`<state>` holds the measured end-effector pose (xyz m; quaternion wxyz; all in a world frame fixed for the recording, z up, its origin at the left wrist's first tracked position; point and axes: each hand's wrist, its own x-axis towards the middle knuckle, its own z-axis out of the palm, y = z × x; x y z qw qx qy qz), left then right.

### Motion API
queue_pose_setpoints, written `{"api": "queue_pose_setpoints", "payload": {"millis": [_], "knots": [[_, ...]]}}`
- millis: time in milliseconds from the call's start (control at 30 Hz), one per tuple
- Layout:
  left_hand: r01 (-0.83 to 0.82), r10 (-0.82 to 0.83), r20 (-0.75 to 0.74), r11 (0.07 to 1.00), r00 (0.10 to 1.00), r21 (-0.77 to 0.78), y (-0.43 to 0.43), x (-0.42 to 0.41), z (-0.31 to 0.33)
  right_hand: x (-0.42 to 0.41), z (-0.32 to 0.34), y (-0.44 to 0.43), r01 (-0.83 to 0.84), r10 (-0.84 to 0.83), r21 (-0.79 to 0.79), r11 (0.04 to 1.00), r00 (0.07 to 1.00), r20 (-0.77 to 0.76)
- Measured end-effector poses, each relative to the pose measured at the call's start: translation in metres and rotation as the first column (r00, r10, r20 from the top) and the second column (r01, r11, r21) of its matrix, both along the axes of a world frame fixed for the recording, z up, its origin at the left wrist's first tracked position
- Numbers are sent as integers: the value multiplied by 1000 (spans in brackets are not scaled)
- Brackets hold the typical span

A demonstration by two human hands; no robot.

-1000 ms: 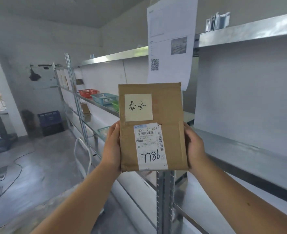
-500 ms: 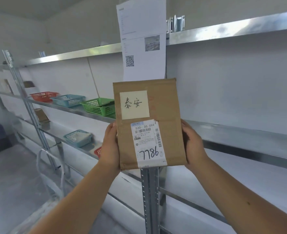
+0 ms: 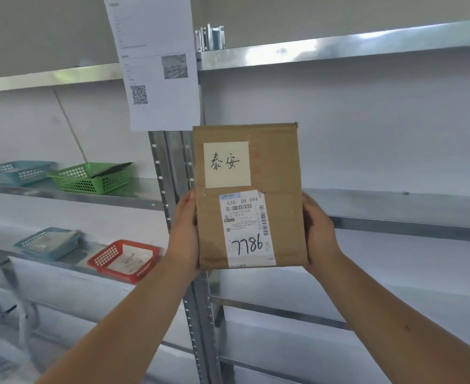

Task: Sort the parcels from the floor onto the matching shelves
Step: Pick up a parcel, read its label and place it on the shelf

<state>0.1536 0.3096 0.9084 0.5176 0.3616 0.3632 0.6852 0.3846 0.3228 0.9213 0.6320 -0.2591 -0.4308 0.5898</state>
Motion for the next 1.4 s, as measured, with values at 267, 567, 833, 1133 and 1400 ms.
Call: {"api": "queue_pose_setpoints", "payload": {"millis": [267, 567, 833, 1133, 1400], "knots": [[79, -74, -97, 996, 993, 42, -2, 116, 13, 111, 3, -23, 149, -149, -25, 988, 989, 23], [237, -236, -66, 971, 969, 2, -23, 259, 17, 243, 7, -76, 264, -264, 6, 965, 964, 18], [320, -316, -133, 948, 939, 3, -49, 369, 20, 348, -3, -120, 407, -407, -21, 913, 913, 18], [411, -410, -103, 911, 906, -6, -76, 478, 12, 447, -11, -170, 529, -527, -32, 848, 848, 58], [495, -492, -123, 869, 862, -9, -100, 562, 10, 522, -22, -213, 631, -627, -27, 775, 774, 89]]}}
